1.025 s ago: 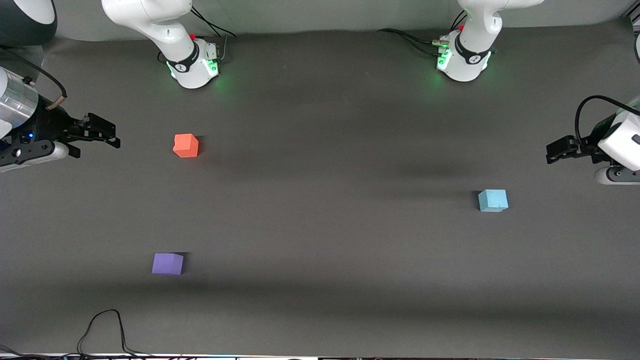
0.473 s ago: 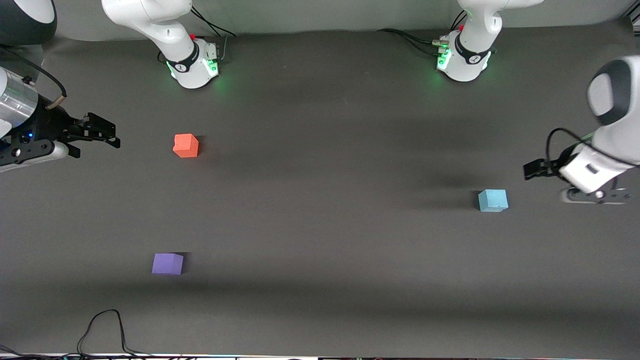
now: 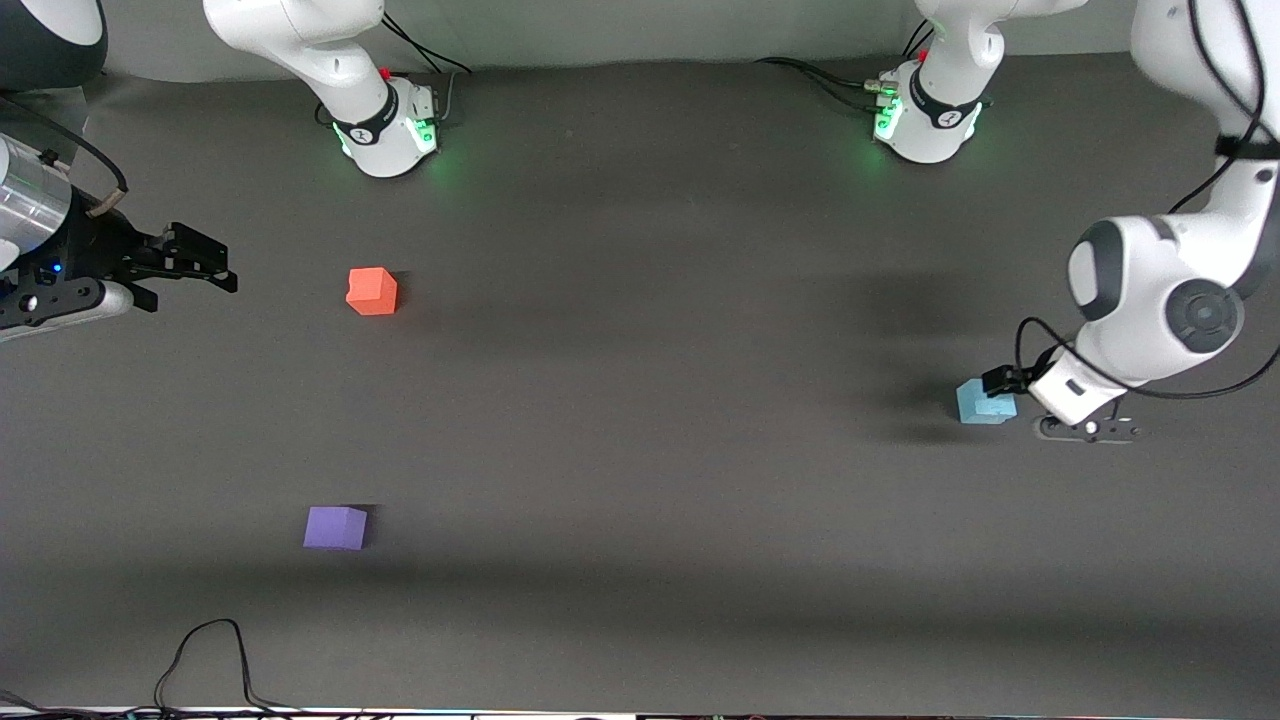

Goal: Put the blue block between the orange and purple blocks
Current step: 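Lower the open left gripper over the light-blue cube, then close the left gripper on the blue cube and lift it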

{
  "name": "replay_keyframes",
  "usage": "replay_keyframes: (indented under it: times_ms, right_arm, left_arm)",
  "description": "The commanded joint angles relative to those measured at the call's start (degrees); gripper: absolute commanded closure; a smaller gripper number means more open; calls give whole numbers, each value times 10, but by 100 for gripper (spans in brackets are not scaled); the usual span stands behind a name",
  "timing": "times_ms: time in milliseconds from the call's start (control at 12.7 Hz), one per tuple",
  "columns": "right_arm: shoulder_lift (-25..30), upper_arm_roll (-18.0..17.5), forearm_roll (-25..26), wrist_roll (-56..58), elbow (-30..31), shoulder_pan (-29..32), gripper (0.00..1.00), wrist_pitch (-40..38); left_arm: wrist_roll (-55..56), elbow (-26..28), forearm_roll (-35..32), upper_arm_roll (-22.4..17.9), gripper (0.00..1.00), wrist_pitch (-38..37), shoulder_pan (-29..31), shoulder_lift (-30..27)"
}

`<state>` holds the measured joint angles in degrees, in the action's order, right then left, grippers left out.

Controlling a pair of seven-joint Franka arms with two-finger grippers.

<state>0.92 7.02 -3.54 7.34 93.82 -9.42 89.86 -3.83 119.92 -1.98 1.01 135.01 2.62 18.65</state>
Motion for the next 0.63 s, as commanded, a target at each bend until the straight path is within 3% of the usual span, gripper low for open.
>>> replay_keyframes:
  times_ms: [0,552]
  right_arm:
    - [0,4,-9,4,-6,-2,0,-10]
    - [0,4,-9,4,-7,-2,0,-10]
  left_arm:
    - [-11,21,-3,-1,0,58,-1,23]
    - [-2,29,-3,-1,0,84,-2,39]
